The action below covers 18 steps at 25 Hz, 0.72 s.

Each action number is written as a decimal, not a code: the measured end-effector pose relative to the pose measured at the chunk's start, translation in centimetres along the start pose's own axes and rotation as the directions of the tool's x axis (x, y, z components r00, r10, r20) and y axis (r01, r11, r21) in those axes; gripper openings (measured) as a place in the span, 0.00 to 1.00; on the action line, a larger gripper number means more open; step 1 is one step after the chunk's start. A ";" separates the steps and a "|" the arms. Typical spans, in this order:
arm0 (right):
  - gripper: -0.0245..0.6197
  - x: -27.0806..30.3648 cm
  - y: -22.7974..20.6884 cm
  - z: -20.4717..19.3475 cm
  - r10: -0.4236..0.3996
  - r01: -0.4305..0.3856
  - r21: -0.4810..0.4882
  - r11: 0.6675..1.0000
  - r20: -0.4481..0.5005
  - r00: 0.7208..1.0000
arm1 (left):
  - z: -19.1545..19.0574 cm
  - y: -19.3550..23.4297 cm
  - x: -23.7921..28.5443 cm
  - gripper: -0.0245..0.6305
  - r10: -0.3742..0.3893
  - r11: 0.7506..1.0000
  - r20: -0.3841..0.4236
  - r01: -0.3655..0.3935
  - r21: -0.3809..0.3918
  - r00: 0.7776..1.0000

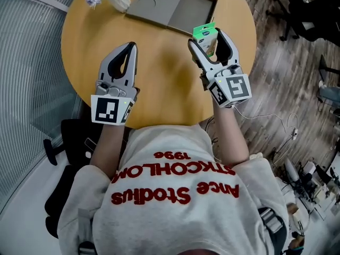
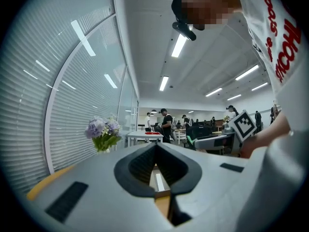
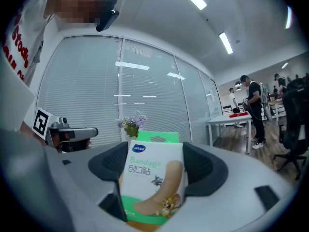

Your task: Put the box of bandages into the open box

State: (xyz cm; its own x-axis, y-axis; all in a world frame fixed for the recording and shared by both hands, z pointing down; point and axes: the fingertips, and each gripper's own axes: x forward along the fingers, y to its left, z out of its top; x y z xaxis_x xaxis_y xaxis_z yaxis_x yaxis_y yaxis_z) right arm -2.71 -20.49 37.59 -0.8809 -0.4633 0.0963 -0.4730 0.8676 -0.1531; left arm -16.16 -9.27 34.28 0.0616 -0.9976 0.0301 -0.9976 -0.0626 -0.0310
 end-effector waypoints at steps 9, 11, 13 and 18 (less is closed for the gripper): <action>0.60 7.9 -5.7 -4.8 -0.043 0.047 0.045 0.998 -0.076 0.996 | -2.1 2.4 2.2 0.04 0.033 0.999 -0.042 -0.033 -0.007 0.999; 0.60 9.9 -7.0 -6.1 -0.060 0.068 0.079 0.995 -0.090 0.994 | -2.4 2.7 2.3 0.04 0.040 0.999 -0.046 -0.040 -0.004 0.998; 0.60 11.4 -8.3 -7.4 -0.078 0.089 0.090 0.992 -0.116 0.990 | -2.6 2.8 2.4 0.04 0.046 0.999 -0.050 -0.047 -0.005 0.998; 0.60 13.8 -10.9 -10.8 -0.147 0.159 0.034 0.987 -0.220 0.964 | -4.1 2.5 3.0 0.04 0.035 0.999 -0.080 -0.036 -0.019 0.996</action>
State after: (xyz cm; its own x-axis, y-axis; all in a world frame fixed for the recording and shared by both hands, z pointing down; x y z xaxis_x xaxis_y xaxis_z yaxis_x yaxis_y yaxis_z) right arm -9.60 -34.40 51.18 -0.7770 -0.5349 0.3318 -0.6069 0.7765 -0.1693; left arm -18.61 -12.34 38.36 0.0241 -0.9938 0.1089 -0.9996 -0.0256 -0.0130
